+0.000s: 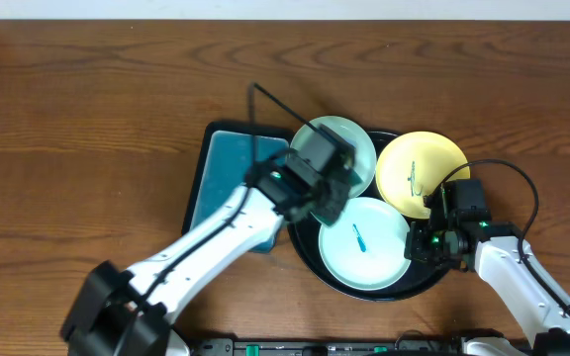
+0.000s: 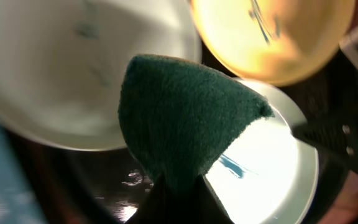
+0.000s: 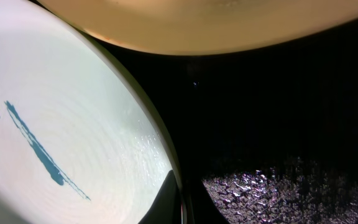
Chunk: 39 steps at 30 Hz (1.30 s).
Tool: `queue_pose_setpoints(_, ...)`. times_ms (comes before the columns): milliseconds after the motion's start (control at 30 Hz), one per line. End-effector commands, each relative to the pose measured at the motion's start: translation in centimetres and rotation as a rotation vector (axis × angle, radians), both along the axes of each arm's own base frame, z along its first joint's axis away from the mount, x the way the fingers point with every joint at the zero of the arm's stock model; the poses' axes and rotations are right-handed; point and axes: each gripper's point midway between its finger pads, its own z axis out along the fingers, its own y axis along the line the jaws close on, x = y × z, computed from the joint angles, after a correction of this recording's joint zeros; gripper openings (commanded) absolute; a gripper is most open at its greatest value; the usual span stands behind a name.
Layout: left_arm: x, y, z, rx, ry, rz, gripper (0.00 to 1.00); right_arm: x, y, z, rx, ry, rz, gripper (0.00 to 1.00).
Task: Clean dirty plates on tray and stack at the side
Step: 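Scrub the tilted mint plate with the sponge in the left gripper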
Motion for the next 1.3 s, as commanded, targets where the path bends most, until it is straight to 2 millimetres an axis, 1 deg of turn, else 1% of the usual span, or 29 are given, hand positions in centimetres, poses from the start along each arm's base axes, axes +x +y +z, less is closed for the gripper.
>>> queue_pose_setpoints(0, -1.9, -2.9, -1.4, -0.006, 0.046, -0.041, 0.08, 0.0, 0.2, 0.0, 0.003, 0.001, -0.004, 0.01)
queue_pose_setpoints(200, -3.8, -5.2, -4.4, -0.007, 0.153, 0.047, 0.08, 0.0, 0.2, 0.0, 0.003, 0.002, -0.004, 0.01)
queue_pose_setpoints(433, -6.7, -7.4, -7.8, 0.048, 0.176, -0.053, 0.07, 0.0, 0.2, 0.0, 0.003, 0.002, -0.004, 0.01)
queue_pose_setpoints(533, -7.9, -7.6, -9.5, 0.092, 0.187, -0.080, 0.07, 0.0, 0.2, 0.0, 0.003, 0.001, -0.004, 0.01)
queue_pose_setpoints(567, -8.0, -7.5, -10.1, 0.108, 0.187, -0.080, 0.07, 0.0, 0.2, 0.0, 0.003, 0.001, -0.004, 0.01)
queue_pose_setpoints(633, -7.5, -6.8, -11.1, 0.153, 0.171, -0.061, 0.08, 0.0, 0.2, 0.0, 0.003, 0.002, -0.004, 0.01)
queue_pose_setpoints(700, -6.4, -5.5, -11.8, 0.208, 0.140, -0.020, 0.08, 0.0, 0.2, 0.0, 0.003, 0.002, -0.004, 0.01)
queue_pose_setpoints(867, -3.3, -2.3, -12.1, 0.274, 0.114, 0.132, 0.07, 0.0, 0.2, -0.1, 0.003, 0.002, -0.004, 0.01)
queue_pose_setpoints(1033, -1.5, -0.1, -12.1, 0.284, 0.141, 0.219, 0.08, 0.0, 0.2, 0.0, 0.003, 0.002, -0.004, 0.01)
queue_pose_setpoints(1100, -1.0, 0.3, -11.8, 0.280, 0.141, 0.234, 0.07, 0.0, 0.2, 0.0, 0.003, 0.002, -0.004, 0.01)
queue_pose_setpoints(1167, -0.7, 0.5, -11.0, 0.266, 0.134, 0.242, 0.07, 0.0, 0.2, -0.1, 0.003, 0.002, -0.004, 0.01)
queue_pose_setpoints(1267, -0.5, -0.1, -8.8, 0.211, 0.111, 0.239, 0.08, 0.0, 0.2, 0.0, 0.003, 0.002, -0.004, 0.01)
